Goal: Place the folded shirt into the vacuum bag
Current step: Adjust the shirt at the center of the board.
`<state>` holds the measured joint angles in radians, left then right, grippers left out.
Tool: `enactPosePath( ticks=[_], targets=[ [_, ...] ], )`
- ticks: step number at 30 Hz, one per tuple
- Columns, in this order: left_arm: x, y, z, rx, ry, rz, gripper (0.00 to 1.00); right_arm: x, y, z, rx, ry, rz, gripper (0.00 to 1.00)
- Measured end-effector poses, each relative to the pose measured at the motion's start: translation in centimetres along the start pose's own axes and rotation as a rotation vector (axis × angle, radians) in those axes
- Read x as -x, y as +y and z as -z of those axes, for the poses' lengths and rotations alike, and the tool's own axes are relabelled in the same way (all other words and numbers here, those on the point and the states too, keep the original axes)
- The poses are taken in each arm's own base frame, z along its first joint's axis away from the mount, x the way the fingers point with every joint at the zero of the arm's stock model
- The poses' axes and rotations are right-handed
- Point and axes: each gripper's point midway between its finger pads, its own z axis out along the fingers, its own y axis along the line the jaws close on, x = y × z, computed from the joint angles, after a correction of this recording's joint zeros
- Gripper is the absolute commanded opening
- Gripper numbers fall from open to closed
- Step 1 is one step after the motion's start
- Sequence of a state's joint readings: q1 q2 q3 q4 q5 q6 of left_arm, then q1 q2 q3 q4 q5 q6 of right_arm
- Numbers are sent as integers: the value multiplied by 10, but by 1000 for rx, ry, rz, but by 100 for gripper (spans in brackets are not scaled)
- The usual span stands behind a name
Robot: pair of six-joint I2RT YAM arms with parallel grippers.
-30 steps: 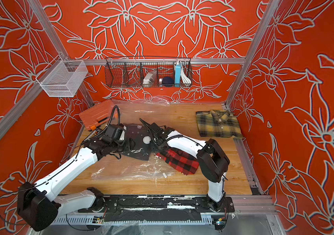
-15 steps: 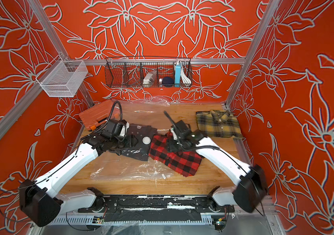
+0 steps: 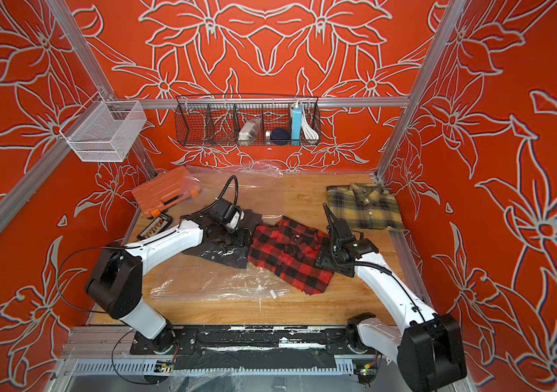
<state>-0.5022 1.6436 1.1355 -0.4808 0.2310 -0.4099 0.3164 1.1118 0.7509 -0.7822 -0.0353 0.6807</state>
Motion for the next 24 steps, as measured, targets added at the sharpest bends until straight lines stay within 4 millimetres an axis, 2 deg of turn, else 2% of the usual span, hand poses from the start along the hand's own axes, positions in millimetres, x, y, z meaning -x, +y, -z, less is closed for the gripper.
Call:
enactPosePath(
  ticks=[7,11,13,15,17,20,24],
  targets=[
    [-10,-13,-38,-16,63,-43,61,0,6,-27,19,47,-27,79],
    [-17,-18,-54,-33,95,-58,54,4,13,-44,38,71,-46,69],
    [-19,-22,-58,-52,102,-63,43,6,14,-54,41,86,-52,58],
    [-18,-29,-60,-90,101,-64,27,6,14,-65,38,107,-60,41],
    [-16,-36,-59,-131,93,-70,15,8,15,-72,37,112,-65,26],
    [-16,-47,-53,-184,77,-80,9,15,20,-76,54,104,-50,12],
    [-20,-54,-32,-225,47,-93,6,32,36,-75,106,80,-15,5]
  ],
)
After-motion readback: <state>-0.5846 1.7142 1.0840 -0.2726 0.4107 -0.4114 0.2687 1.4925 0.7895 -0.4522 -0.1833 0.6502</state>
